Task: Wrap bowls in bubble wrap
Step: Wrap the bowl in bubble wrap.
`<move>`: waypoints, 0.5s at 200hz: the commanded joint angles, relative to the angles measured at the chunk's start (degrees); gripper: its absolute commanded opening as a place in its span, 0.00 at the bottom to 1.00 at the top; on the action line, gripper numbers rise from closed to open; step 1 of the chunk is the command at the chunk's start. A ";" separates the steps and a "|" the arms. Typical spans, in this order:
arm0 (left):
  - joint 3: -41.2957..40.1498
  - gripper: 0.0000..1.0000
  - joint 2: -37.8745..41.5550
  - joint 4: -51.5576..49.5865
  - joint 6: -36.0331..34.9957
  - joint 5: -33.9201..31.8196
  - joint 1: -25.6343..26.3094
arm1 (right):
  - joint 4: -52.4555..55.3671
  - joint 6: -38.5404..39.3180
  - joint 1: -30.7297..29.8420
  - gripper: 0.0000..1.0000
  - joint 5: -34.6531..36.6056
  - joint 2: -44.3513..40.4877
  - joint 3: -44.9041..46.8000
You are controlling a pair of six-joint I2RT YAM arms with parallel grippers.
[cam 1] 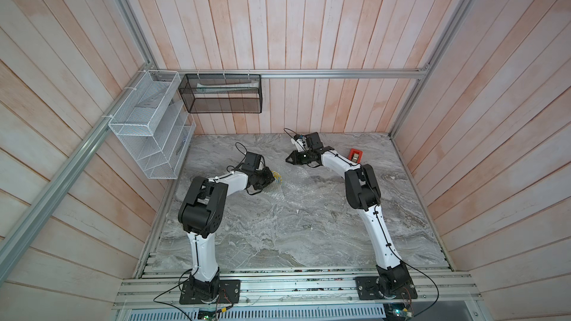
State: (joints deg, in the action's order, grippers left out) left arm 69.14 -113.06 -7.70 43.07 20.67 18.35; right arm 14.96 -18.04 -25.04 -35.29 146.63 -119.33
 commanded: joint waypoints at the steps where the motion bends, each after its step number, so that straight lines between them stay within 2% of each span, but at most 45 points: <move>1: 0.64 0.21 -1.47 -0.65 -0.44 -0.19 0.31 | -2.90 -1.51 -0.03 0.09 -6.81 -6.51 2.80; 11: 0.72 0.21 -1.48 -0.71 -0.35 -0.35 0.35 | -4.33 -2.58 -0.17 0.06 -9.40 -8.58 5.01; 37: 1.09 0.21 -1.60 -0.66 -0.01 -0.43 0.68 | -9.62 -5.54 -0.52 0.06 -13.57 -14.68 13.18; 100: 1.47 0.21 -1.66 -0.20 0.78 -0.66 1.78 | -21.98 -14.55 -2.52 0.04 -17.25 -22.95 29.61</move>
State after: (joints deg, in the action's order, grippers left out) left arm 69.36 -113.23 -7.68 43.16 20.56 19.62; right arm -1.17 -27.97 -26.28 -49.76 124.68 -94.06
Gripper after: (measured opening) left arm 0.213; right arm 0.051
